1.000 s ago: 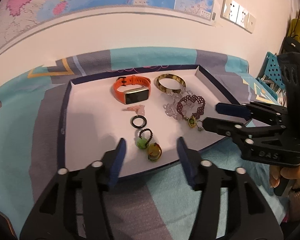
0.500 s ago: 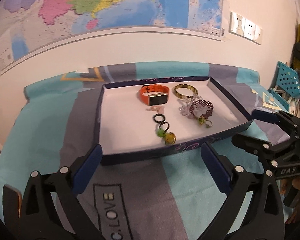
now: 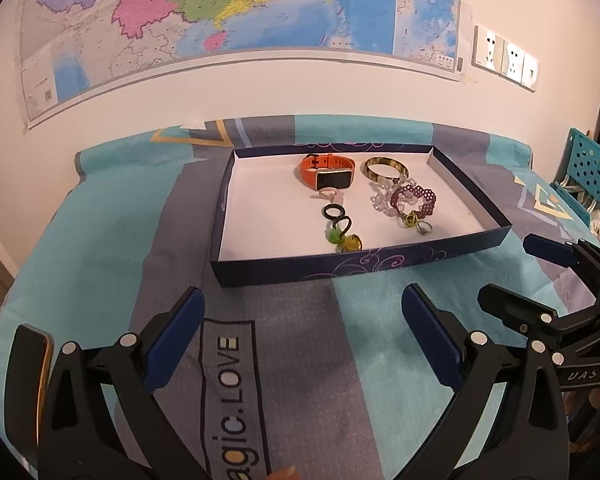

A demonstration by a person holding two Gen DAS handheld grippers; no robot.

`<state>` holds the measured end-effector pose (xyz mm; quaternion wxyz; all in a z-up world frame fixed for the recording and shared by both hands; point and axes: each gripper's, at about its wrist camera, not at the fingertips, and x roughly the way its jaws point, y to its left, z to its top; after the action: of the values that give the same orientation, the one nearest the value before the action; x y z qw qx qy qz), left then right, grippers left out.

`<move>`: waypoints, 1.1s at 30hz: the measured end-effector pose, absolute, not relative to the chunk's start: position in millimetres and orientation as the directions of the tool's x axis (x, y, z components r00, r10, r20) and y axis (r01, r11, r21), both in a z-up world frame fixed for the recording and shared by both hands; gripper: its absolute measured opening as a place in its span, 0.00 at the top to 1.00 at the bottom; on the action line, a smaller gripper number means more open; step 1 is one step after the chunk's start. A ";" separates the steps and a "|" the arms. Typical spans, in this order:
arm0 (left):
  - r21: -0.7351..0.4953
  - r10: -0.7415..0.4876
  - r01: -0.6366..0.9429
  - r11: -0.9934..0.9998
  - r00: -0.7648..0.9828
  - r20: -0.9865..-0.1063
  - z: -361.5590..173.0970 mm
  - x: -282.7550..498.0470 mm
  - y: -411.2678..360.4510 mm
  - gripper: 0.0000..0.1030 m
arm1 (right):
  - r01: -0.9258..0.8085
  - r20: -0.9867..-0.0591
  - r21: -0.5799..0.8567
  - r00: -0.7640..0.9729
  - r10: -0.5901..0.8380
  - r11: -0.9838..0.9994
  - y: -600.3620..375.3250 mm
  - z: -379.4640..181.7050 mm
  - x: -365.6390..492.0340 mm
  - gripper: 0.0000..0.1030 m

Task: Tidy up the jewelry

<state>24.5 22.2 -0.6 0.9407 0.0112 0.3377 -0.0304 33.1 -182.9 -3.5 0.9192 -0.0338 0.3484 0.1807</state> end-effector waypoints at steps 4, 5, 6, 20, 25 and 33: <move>0.006 -0.040 0.057 0.998 0.771 -0.636 -1.8 20.5 21.4 0.06 | -0.354 -0.655 0.065 0.690 0.308 0.933 -182.4 -5.3 29.0 0.07; 0.006 -0.041 0.058 0.998 0.770 -0.636 -2.2 19.7 21.0 0.06 | -0.354 -0.654 0.066 0.691 0.308 0.933 -182.3 -5.6 28.3 0.07; 0.007 -0.041 0.058 0.998 0.771 -0.635 -2.2 18.7 20.5 0.06 | -0.354 -0.656 0.068 0.689 0.309 0.933 -182.2 -6.2 27.5 0.07; 0.000 -0.066 0.086 0.996 0.766 -0.640 -3.8 9.0 16.8 0.06 | -0.349 -0.653 0.075 0.690 0.311 0.934 -180.4 -7.6 23.0 0.07; -0.004 -0.063 0.079 0.997 0.764 -0.642 -4.4 8.4 16.6 0.06 | -0.346 -0.656 0.077 0.689 0.309 0.935 -180.3 -9.0 22.2 0.07; -0.002 -0.040 0.051 0.999 0.757 -0.652 -7.3 9.3 20.0 0.06 | -0.347 -0.657 0.080 0.686 0.312 0.934 -180.8 -9.5 21.5 0.07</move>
<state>9.3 20.0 -7.3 0.9374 0.0081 0.3474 -0.0244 21.5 -180.8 -9.5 0.9179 -0.0253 0.3531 0.1794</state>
